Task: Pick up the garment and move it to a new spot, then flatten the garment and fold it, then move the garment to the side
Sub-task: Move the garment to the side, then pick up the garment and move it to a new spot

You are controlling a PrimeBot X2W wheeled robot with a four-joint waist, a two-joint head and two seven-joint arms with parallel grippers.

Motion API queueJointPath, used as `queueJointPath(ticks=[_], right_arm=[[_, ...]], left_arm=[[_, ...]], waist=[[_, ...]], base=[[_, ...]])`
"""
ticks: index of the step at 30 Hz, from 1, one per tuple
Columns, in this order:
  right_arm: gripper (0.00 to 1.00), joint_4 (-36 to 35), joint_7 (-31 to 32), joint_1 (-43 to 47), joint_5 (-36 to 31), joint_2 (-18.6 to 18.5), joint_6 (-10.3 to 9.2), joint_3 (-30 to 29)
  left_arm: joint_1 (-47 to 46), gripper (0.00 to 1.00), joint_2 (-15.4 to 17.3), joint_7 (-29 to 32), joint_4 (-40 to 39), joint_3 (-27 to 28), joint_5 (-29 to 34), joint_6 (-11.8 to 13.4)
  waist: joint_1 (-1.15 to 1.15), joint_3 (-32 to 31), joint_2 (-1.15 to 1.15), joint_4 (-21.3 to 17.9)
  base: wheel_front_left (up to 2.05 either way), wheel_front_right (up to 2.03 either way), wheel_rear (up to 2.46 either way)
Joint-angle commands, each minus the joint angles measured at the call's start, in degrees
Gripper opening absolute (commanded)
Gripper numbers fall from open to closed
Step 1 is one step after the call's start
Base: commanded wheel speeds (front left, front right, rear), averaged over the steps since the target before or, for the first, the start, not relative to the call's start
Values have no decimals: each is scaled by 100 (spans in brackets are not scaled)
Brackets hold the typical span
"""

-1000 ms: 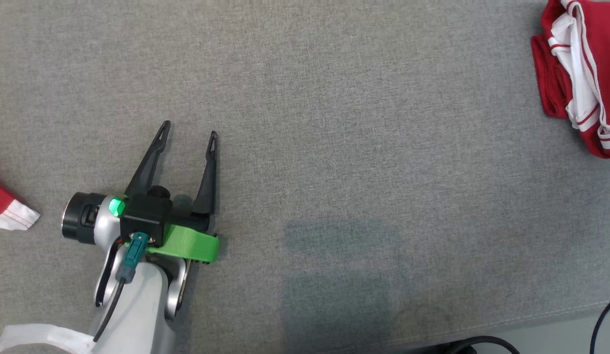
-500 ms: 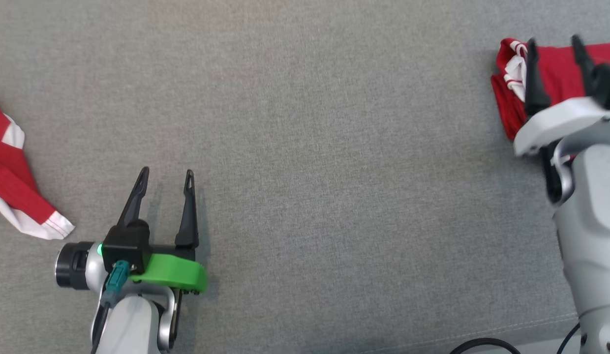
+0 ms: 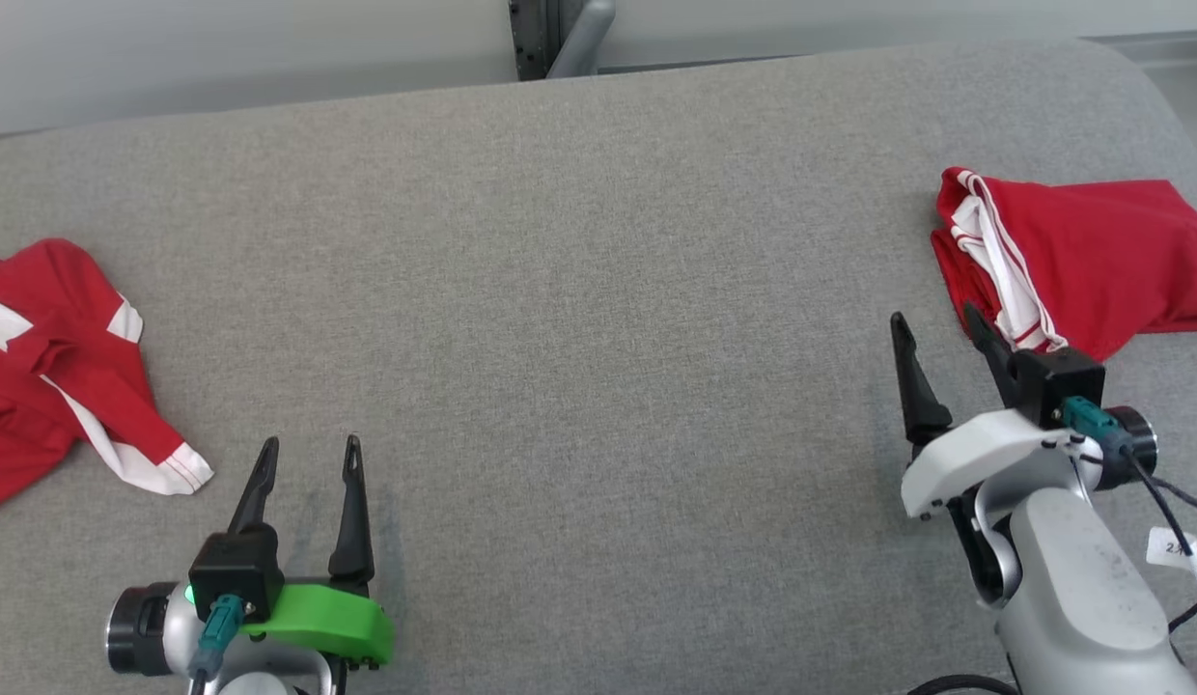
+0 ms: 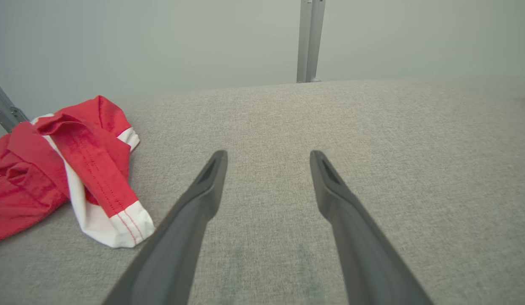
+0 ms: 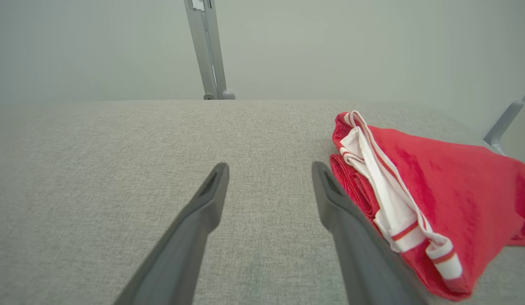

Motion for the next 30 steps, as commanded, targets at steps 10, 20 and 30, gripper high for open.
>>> queueJointPath(ticks=[10, 20, 30], right_arm=[[100, -478, -11, 875, 85, 188, -11, 56], [100, -835, -11, 1142, 17, 285, -10, 59], [100, -866, -11, 1364, 14, 278, -10, 158]], left_arm=[[527, 100, -5, 4, 127, 152, -184, 82], [663, 100, -6, 4, 187, 234, -138, 147], [665, 100, -4, 4, 182, 275, -262, 285]], waist=[[0, -777, 1, 34], [0, -989, 1, 4], [0, -947, 1, 111]], base=[[0, 0, 0], [0, 0, 0], [0, 0, 0]])
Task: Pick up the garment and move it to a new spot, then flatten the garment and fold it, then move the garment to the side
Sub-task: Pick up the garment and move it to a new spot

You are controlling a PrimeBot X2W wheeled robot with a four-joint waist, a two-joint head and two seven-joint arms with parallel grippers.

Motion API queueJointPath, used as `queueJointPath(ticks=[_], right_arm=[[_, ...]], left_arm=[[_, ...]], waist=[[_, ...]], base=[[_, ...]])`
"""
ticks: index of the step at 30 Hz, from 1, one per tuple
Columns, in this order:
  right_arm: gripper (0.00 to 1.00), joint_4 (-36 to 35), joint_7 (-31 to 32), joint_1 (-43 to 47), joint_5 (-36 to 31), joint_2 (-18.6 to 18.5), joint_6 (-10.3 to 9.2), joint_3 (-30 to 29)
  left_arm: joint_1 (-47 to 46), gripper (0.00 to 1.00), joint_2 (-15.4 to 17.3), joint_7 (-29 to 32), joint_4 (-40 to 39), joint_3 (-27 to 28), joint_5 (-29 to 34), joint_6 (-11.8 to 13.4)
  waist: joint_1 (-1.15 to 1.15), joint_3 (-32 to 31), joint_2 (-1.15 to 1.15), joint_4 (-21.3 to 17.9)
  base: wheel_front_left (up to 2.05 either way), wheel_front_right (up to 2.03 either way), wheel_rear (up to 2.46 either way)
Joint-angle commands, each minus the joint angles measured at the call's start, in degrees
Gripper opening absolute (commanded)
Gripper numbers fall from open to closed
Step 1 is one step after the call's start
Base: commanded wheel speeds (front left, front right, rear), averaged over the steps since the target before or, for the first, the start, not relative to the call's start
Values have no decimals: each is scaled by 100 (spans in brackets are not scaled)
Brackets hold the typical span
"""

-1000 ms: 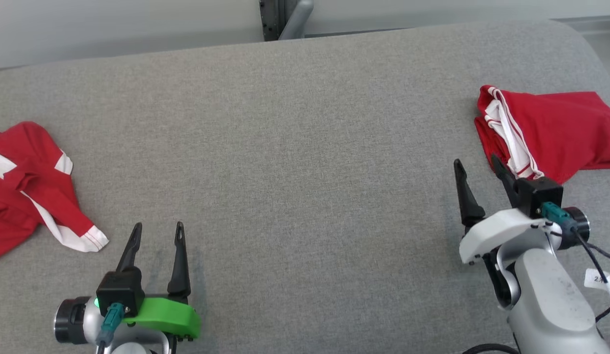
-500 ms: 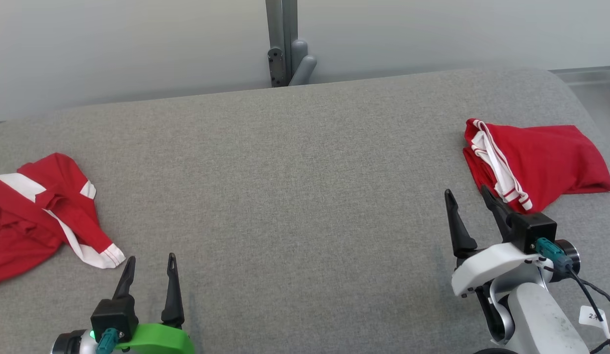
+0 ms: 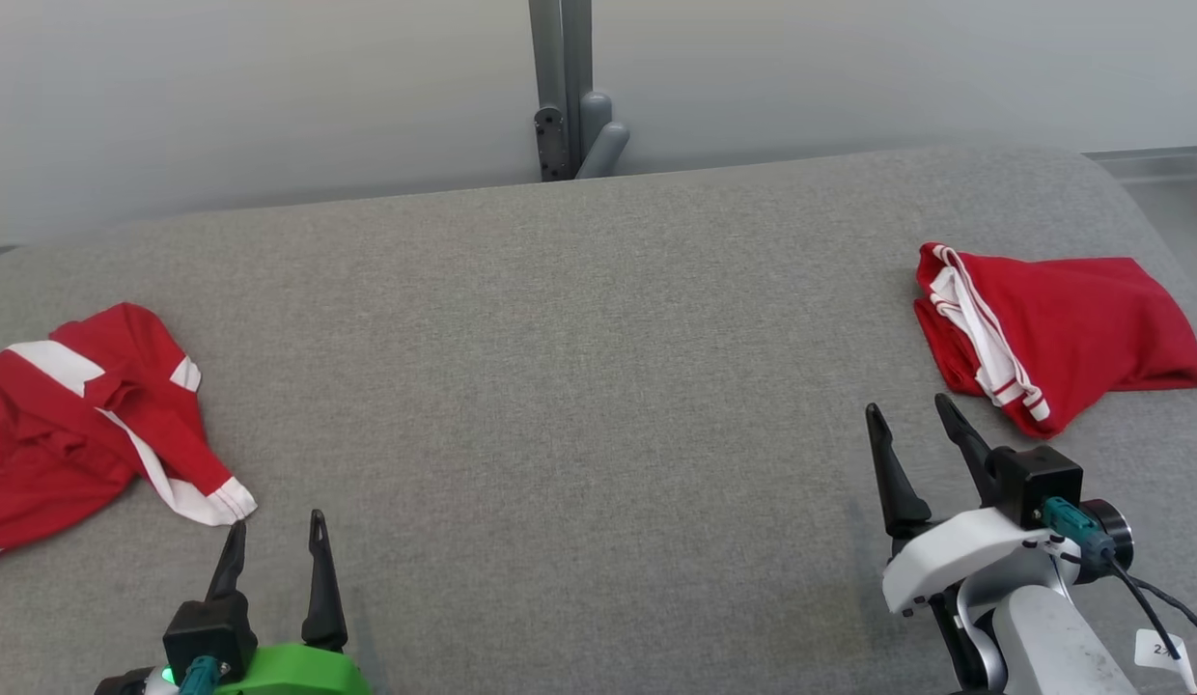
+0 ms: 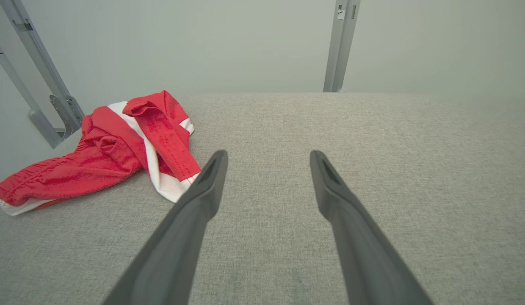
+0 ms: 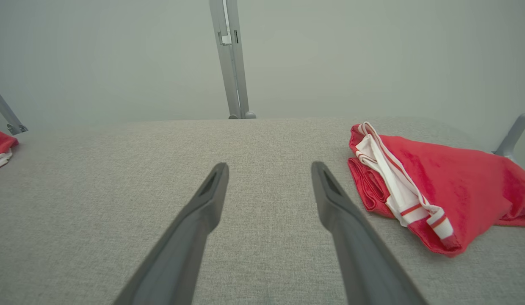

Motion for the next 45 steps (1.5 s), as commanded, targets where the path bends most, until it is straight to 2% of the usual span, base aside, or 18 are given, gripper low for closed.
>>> queueJointPath(ticks=[1, 7, 8, 21, 28, 36, 45], right_arm=[[100, -29, -10, 80, -24, -18, -9, 11], [100, -82, -11, 112, -29, -57, -9, 97], [100, -63, -11, 113, 11, -56, -9, 146], [100, -147, -11, -21, -21, -94, -9, 507], [100, -140, -11, 16, -5, -61, -9, 550], [100, -105, -11, -25, 18, -18, -9, 608], [100, -233, -11, -226, 67, -179, -10, 686]], left_arm=[[10, 100, 14, 4, -2, 33, -25, 43], [-56, 100, 13, 4, 4, 76, -78, 110], [-28, 100, 15, 4, 14, 97, -38, 109], [74, 100, 14, 4, 111, 343, -94, 143], [182, 100, 15, 4, 138, 403, -145, 135], [248, 100, 14, 4, 190, 506, -353, -33], [-269, 100, 15, 4, 491, 428, -663, -269]], waist=[[1, 69, 0, 110], [1, 240, 0, 739], [1, 294, 0, 1023], [1, 516, 0, 2747], [1, 500, 0, 3272], [1, 506, 0, 3331], [1, 970, 0, 2827]], base=[[0, 0, 0], [0, 0, 0], [0, 0, 0], [0, 0, 0], [0, 0, 0], [0, 0, 0], [0, 0, 0]])
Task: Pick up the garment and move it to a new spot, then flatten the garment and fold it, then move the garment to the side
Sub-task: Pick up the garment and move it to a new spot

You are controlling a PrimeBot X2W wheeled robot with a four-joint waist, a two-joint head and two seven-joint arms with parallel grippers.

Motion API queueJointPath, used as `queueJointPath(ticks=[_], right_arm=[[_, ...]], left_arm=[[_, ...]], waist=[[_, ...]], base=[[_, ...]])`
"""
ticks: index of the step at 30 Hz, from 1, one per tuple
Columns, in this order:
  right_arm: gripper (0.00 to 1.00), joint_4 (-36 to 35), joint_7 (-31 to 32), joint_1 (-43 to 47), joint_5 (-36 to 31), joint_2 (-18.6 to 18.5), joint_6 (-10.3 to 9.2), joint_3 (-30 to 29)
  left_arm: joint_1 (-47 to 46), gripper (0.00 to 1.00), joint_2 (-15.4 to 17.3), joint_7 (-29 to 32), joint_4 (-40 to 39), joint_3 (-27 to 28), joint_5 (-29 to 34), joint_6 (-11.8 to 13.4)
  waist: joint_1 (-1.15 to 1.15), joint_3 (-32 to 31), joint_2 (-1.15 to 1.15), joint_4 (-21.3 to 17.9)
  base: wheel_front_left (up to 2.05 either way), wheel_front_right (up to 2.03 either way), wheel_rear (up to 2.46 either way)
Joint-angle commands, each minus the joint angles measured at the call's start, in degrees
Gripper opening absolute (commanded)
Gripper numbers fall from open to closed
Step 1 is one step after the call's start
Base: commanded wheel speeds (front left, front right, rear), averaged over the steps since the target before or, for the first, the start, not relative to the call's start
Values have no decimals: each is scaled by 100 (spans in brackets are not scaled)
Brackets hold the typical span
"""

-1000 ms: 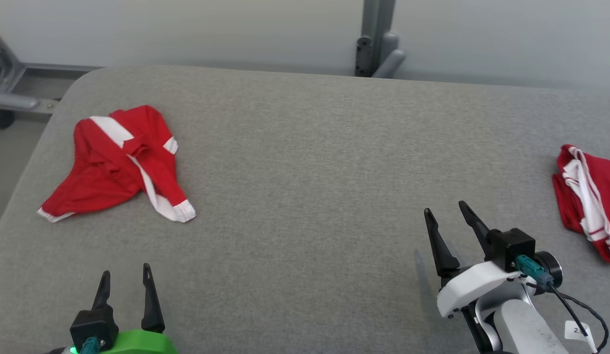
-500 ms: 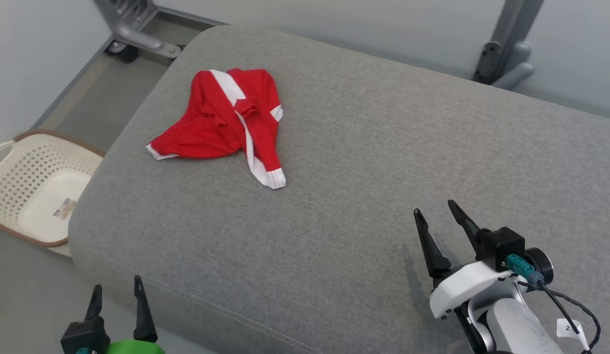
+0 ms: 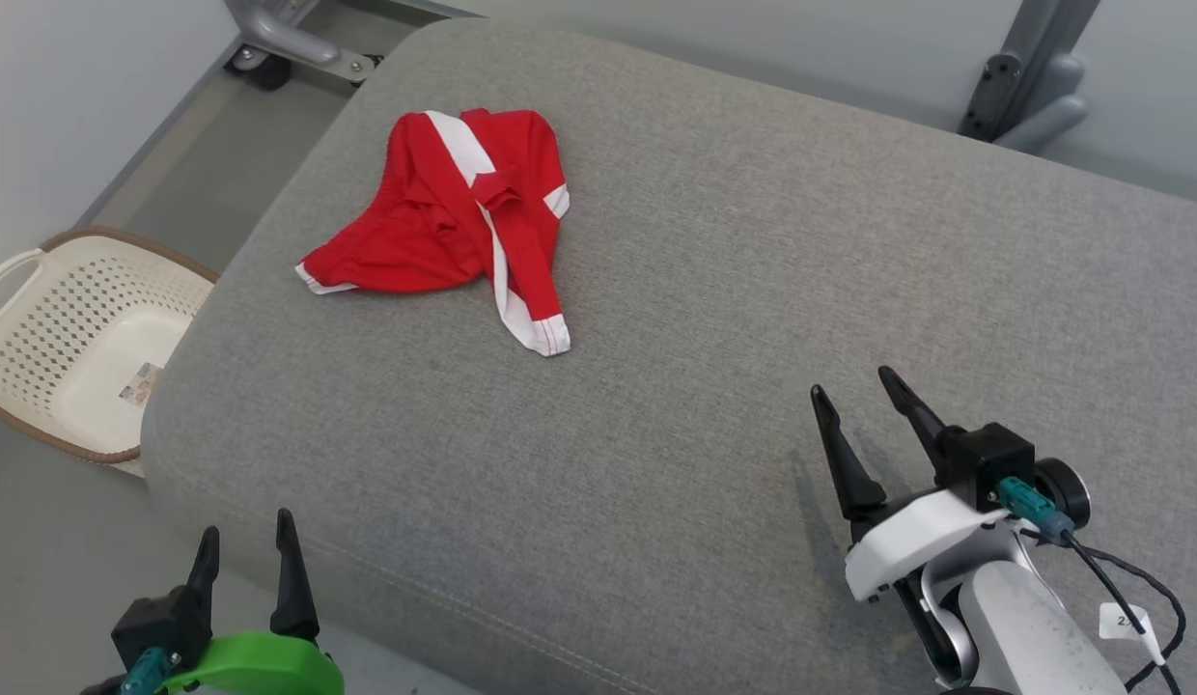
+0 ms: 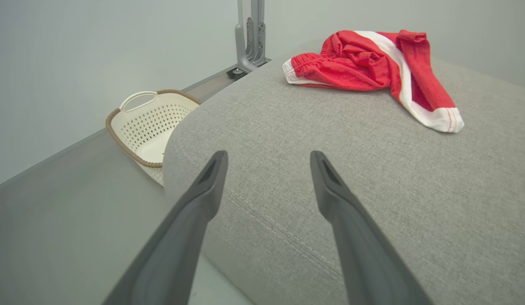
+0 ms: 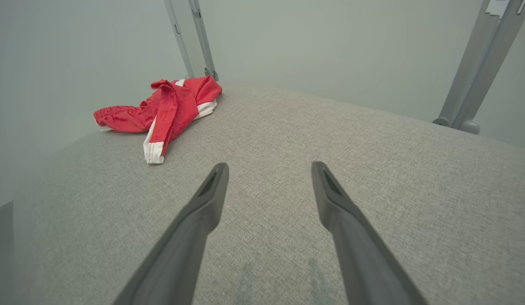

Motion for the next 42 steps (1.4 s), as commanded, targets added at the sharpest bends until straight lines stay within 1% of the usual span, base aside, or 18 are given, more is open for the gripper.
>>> queueJointPath(ticks=[1, 5, 9, 14, 20, 21, 22, 25, 28, 30, 33, 36, 37, 38, 40, 42], right_arm=[[100, -75, -11, -115, 22, -94, -9, 41], [100, -221, -11, -309, 5, -235, -9, 190], [100, -362, -11, -494, -11, -426, -9, 284], [100, -561, -11, -751, -22, -646, -10, 393], [100, -828, -11, -905, -21, -775, -9, 345], [100, -867, -10, -925, -1, -788, -10, 353], [100, -867, -10, -925, -1, -788, -10, 353], [100, -928, -10, -971, 29, -811, -9, 328], [100, -974, -11, -1003, 6, -857, -9, 314], [100, -988, -11, -1024, -2, -872, -10, 300], [100, -1008, -11, -1065, 8, -891, -10, 266], [100, -1015, -11, -1024, 12, -876, -9, 221], [100, -1015, -11, -999, 10, -864, -9, 204], [100, -1007, -11, -979, 14, -864, -9, 189], [100, -979, -11, -957, 22, -850, -9, 161], [100, -947, -11, -941, 30, -813, -10, 137]], left_arm=[[-229, 100, 18, 4, 85, 5, -41, -51], [-778, 100, 19, 4, 318, 74, -94, -200], [-1480, 100, 26, 4, 601, 121, 74, -375], [-2418, 100, 302, 4, 952, 288, 254, -542], [-3401, 100, 733, 4, 1614, 316, 250, -624], [-3552, 100, 802, 4, 1757, 293, 234, -626], [-3552, 100, 802, 4, 1757, 293, 234, -626], [-3928, 100, 994, 4, 2214, 235, 214, -632], [-4258, 100, 1139, 3, 2861, 229, 189, -625], [-4471, 100, 1238, 34, 3301, 234, 207, -549], [-4688, 100, 1249, 24, 3801, 267, 136, -475], [-4779, 100, 1236, 47, 4129, 249, 160, -378], [-4799, 43, 1219, 42, 4206, 254, 136, -362], [-4806, 0, 1192, 37, 4261, 256, 114, -364], [-4801, 0, 1177, 36, 4281, 276, 97, -332], [-4721, 0, 1152, 35, 4017, 305, 109, -341]], waist=[[0, 396, 0, -387], [0, 767, 0, -703], [0, 1146, 0, -990], [0, 1570, 0, -1384], [0, 1916, 0, -1756], [0, 1967, 0, -1821], [0, 1967, 0, -1821], [0, 2097, 0, -1979], [0, 2215, 0, -2120], [0, 2271, 0, -2209], [0, 2340, 0, -2320], [0, 2362, 0, -2378], [0, 2363, 0, -2392], [0, 2358, 0, -2403], [0, 2328, 0, -2411], [0, 2273, 0, -2404]], base=[[0, 0, 0], [0, 0, 0], [0, 0, 0], [0, 0, 0], [0, 0, 0], [0, 0, 0], [0, 0, 0], [0, 0, 0], [0, 0, 0], [0, 0, 0], [0, 0, 0], [0, 0, 0], [0, 0, 0], [0, 0, 0], [0, 0, 0], [0, 0, 0]])
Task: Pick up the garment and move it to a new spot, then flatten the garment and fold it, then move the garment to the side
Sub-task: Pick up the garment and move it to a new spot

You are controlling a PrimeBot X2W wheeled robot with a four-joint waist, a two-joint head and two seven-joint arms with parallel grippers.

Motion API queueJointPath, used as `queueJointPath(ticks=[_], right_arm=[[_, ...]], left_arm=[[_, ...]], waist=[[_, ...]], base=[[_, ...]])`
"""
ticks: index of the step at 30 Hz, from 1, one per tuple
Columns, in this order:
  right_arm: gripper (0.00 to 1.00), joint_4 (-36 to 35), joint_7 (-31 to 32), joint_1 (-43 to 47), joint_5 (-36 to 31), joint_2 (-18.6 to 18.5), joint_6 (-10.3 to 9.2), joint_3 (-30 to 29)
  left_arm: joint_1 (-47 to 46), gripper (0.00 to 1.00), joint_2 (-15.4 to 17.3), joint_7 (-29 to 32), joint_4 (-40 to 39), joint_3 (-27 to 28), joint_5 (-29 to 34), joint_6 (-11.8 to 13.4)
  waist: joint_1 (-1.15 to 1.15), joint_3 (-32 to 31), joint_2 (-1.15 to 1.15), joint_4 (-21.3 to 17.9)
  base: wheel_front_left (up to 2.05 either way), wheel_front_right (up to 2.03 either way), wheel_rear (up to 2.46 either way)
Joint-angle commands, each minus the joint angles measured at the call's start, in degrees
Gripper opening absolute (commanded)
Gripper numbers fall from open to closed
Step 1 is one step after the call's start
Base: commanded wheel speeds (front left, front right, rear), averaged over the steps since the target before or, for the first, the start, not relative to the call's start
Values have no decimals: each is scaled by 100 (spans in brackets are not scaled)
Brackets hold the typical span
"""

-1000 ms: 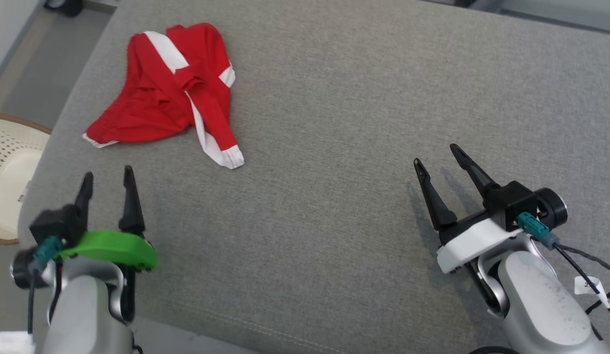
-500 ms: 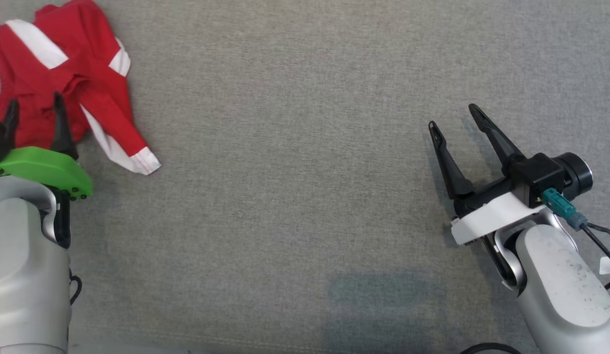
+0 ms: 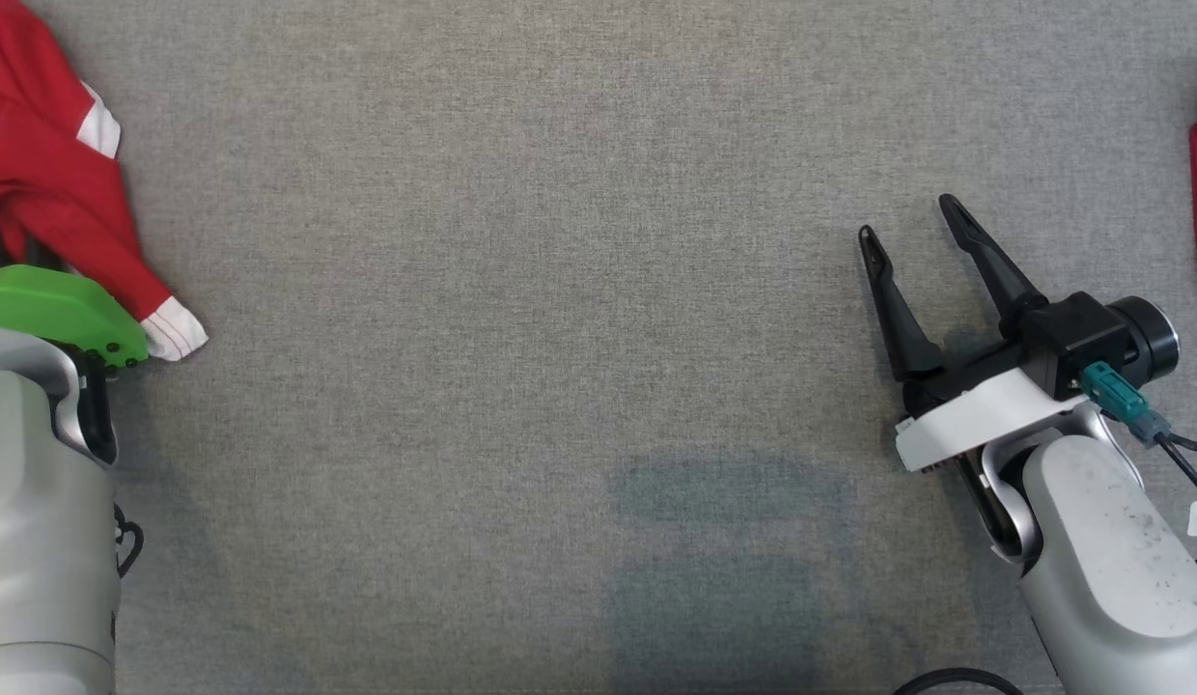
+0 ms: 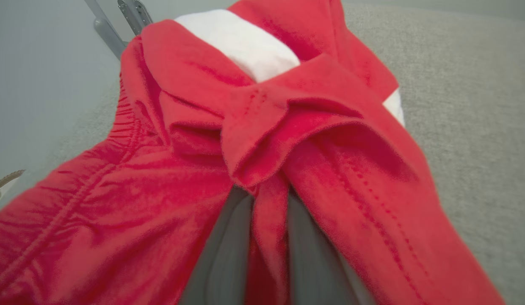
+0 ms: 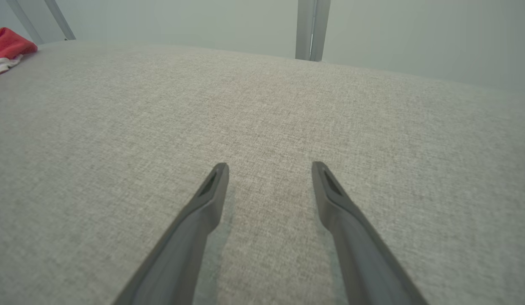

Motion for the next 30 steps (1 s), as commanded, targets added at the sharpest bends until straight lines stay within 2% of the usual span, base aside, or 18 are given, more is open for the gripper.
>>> queueJointPath(ticks=[1, 6, 11, 12, 16, 19, 21, 23, 27, 30], right_arm=[[100, 25, -11, 47, 38, 43, -9, -27], [100, 98, -11, 105, 88, 201, -10, -50], [100, 207, -11, 138, 133, 392, -10, -2], [100, 238, -11, 157, 168, 483, -9, 5], [100, 294, -11, 208, 225, 594, -9, -11], [100, 319, -10, 256, 264, 676, -9, -39], [100, 345, -10, 308, 283, 720, -9, -54], [100, 355, -10, 325, 279, 750, -10, -57], [100, 370, -11, 363, 290, 825, -9, -97], [100, 385, -11, 383, 297, 852, -9, -101]], left_arm=[[174, 0, -129, 50, -154, -16, 5, -37], [505, 0, -299, 36, -1111, -47, 84, -180], [875, 0, -741, 35, -2037, -199, 129, -283], [1007, 0, -904, 34, -2375, -315, 110, -311], [1217, 0, -1171, 34, -3012, -785, -65, -322], [1308, 0, -1217, 34, -3467, -1286, -342, -325], [1371, 0, -1214, 34, -3784, -1603, -792, -325], [1385, 0, -1215, 34, -3955, -1728, -961, -317], [1554, 0, -1222, 35, -4490, -2204, -1346, 29], [1759, 0, -1221, 34, -4369, -2618, -1257, 238]], waist=[[-1, -70, -1, 11], [-1, -311, -1, 51], [-1, -603, -1, 9], [-1, -707, -1, -44], [-1, -913, -1, -227], [-1, -1029, -1, -411], [-1, -1088, -1, -550], [-1, -1116, -1, -621], [-1, -1160, -1, -861], [-1, -1162, -1, -995]], base=[[0, 0, 0], [0, 0, 0], [0, 0, 0], [0, 0, 0], [0, 0, 0], [0, 0, 0], [0, 0, 0], [0, 0, 0], [0, 0, 0], [0, 0, 0]])
